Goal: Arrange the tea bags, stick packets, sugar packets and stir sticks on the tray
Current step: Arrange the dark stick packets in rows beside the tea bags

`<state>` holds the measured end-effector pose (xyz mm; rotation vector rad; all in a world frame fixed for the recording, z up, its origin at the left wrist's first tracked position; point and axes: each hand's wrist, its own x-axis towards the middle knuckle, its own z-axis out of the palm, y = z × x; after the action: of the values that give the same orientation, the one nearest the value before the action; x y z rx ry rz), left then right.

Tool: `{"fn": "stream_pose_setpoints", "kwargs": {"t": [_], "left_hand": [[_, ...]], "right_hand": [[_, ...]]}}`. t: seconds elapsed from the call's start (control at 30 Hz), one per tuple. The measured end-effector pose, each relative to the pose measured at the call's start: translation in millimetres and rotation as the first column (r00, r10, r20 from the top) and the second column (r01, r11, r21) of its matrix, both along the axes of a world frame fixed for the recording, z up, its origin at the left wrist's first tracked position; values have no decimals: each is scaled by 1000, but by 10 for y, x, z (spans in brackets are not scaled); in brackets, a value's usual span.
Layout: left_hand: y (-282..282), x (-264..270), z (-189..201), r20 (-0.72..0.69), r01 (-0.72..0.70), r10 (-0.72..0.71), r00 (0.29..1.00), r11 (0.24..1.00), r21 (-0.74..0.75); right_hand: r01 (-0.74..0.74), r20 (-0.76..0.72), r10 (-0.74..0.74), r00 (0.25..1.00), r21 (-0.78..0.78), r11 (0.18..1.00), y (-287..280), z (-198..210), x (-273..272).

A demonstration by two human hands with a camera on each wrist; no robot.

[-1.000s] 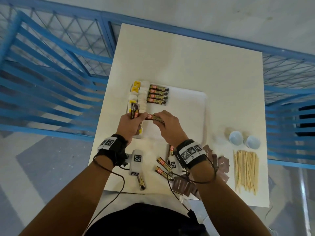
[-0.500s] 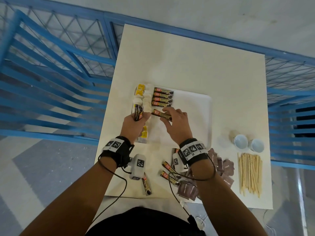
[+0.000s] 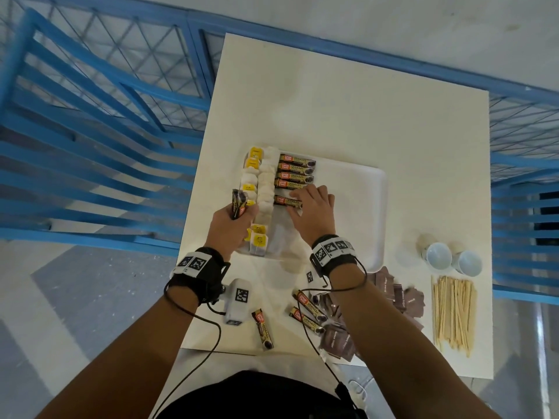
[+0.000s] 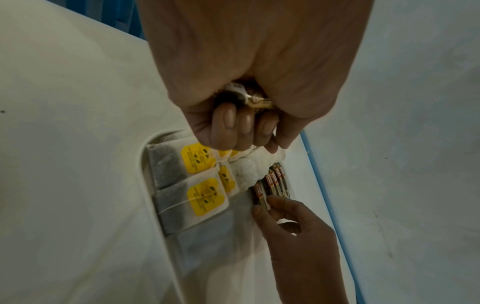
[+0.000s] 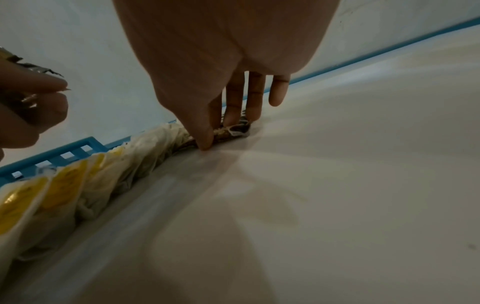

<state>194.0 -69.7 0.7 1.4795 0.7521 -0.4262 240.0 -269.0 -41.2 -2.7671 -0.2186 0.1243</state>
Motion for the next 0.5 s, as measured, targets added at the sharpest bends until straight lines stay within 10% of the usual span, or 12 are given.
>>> {"fn": "stream_pose_setpoints", "kwargs": {"t": [0.5], "left_hand": [[-21,74,32,-10,23,-24,1000,994,-111]], "right_hand": [[84,-35,-85,996,-35,996,72,4,173]]}}
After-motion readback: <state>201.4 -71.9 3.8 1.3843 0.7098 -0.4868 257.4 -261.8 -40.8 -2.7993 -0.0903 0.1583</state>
